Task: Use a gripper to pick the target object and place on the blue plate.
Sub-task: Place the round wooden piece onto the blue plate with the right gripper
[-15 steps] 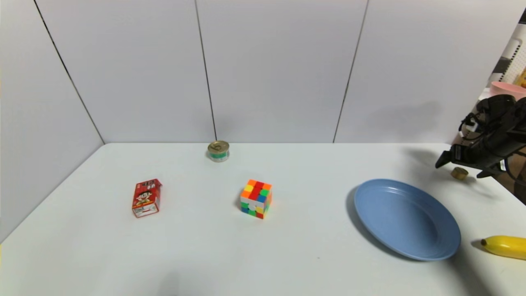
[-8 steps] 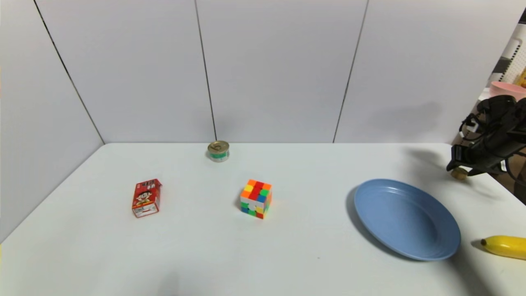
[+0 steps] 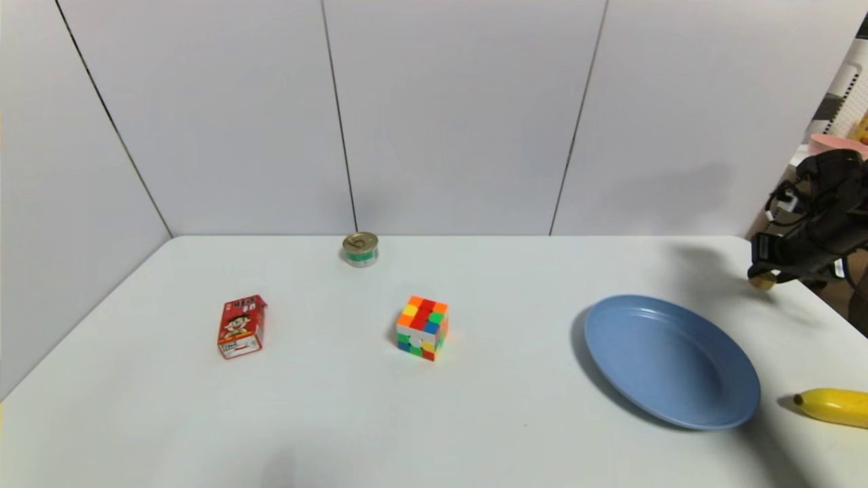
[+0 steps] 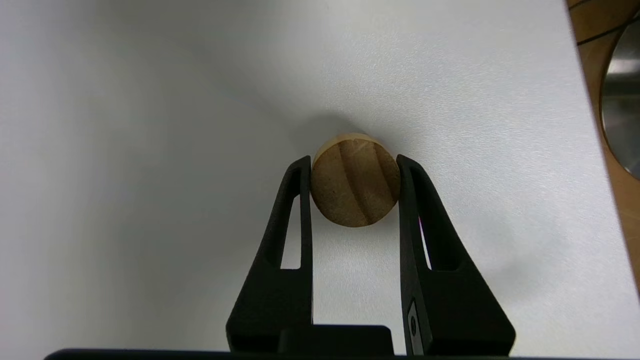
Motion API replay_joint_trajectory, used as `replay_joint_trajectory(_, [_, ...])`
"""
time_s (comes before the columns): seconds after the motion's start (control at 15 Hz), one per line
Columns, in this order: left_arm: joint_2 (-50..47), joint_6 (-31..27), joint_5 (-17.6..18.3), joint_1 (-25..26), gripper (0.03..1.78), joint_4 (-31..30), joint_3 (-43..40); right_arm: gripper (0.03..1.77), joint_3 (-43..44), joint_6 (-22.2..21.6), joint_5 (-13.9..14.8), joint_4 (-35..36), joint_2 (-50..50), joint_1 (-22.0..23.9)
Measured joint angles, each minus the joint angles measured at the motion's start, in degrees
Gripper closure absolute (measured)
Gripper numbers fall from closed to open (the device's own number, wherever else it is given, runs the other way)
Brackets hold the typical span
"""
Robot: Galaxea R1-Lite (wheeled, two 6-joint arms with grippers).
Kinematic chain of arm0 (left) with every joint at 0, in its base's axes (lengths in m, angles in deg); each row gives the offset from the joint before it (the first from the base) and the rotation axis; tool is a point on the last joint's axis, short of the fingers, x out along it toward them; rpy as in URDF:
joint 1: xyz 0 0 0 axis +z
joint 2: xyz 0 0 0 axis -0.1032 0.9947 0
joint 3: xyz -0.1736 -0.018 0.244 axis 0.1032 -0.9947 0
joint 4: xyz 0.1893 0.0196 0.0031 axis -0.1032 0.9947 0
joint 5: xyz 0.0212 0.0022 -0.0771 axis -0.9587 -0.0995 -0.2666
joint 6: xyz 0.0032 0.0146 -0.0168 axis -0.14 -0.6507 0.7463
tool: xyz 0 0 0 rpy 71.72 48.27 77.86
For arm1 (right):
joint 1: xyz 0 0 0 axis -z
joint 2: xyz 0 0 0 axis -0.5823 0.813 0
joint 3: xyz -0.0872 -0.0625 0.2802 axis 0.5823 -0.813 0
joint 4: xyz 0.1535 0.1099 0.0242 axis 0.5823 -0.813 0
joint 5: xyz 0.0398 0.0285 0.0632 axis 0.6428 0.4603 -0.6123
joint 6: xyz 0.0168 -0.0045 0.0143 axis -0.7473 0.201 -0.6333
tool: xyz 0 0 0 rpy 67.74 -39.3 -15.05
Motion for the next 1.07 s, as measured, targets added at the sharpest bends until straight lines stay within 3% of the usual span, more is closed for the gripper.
replay_joint_trajectory(0.2, [0.00, 0.00, 0.00, 0.00, 0.12, 0.00, 0.00, 1.33, -2.88, 0.06, -0.98, -1.48, -6.53, -1.38])
replay_joint_trajectory(0.4, [0.00, 0.00, 0.00, 0.00, 0.12, 0.00, 0.00, 1.33, -12.36, 0.45, -1.34, -1.94, -16.35, -5.06])
replay_joint_trajectory(0.6, [0.00, -0.02, 0.00, 0.00, 0.12, 0.00, 0.00, 1.33, -25.89, 0.55, -1.39, -0.72, -27.51, -11.93])
replay_joint_trajectory(0.87, [0.00, 0.00, 0.00, 0.00, 0.12, 0.00, 0.00, 1.33, -43.18, 0.67, -1.48, 6.33, -39.83, -23.71])
replay_joint_trajectory(1.07, [0.00, 0.00, 0.00, 0.00, 0.12, 0.00, 0.00, 1.33, -51.36, 0.96, -1.48, 12.18, -43.63, -28.56])
